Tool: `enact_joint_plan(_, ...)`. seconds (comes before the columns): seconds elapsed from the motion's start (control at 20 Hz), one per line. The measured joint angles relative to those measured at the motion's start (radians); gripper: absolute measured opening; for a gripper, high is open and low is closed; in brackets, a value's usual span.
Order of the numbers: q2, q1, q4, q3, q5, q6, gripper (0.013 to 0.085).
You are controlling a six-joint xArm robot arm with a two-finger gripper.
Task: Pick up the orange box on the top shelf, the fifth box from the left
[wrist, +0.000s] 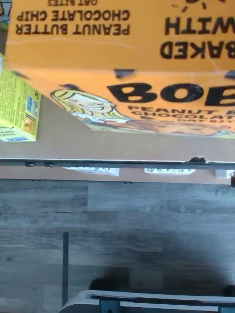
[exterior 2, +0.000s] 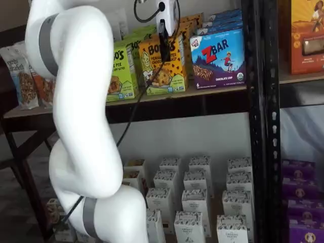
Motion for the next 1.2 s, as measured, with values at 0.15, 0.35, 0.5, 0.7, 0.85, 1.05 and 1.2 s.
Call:
enact_joint_plan(0.15,-0.005,0.000,0.005,0.009,-0.010,0.000,0.0850)
enact_joint_plan(0.35,-0.007,-0.001,0.011,0.012,-0.013,0.000,0.0770)
enact_joint_plan(0.5,-0.009,0.000,0.013,0.014,-0.014,0.000,0.0730)
enact_joint_plan(0.7,-0.009,0.000,0.015,0.014,-0.015,0.001,0.0650)
enact_joint_plan(0.85,-0.006,0.002,0.010,0.009,-0.008,0.003,0.0650)
enact_joint_plan(1.05,-0.005,0.003,0.009,0.008,-0.006,0.004,0.0650)
enact_joint_plan(1.2,-0.006,0.004,0.010,0.009,-0.009,0.005,0.0650)
